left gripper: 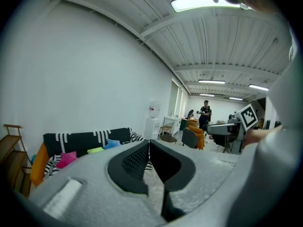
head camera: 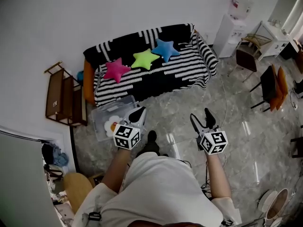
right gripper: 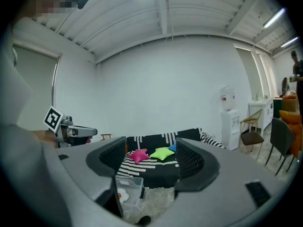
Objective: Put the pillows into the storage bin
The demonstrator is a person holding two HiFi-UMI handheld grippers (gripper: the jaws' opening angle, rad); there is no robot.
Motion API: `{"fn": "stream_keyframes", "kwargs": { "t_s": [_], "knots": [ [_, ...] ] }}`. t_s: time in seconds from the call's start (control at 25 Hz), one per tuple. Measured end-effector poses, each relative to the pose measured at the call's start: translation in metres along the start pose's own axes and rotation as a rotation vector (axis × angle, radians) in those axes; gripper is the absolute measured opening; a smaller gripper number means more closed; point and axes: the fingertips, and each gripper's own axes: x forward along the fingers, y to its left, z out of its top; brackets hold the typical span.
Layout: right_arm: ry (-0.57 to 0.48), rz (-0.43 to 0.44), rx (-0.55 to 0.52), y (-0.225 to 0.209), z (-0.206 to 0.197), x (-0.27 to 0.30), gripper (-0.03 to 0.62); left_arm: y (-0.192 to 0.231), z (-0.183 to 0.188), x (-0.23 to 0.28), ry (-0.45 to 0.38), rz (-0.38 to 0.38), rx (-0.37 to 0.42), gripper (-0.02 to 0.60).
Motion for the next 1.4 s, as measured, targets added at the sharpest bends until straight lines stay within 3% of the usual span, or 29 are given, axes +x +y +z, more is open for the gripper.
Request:
{"fn": "stream_keyframes", "kwargs": {
  "t_s": [0.4,1.04,1.4],
  "knots": [
    [0.040,-0.007,0.001,-0.020,0.001,0.061,0.319,0.047,0.008,0.055,0.000,-0.019,-0.023,0.018],
    [0.100,-0.027,-0.036,-0.026,0.050,0.260,0.319,0.212,0.055,0.174,0.028,-0.083,-0.044,0.020],
    [0.130,-0.024,-0.040,-0.020,0.051,0.330,0.319,0.271,0.057,0.203,0.037,-0.088,-0.058,0.019]
  ]
}}
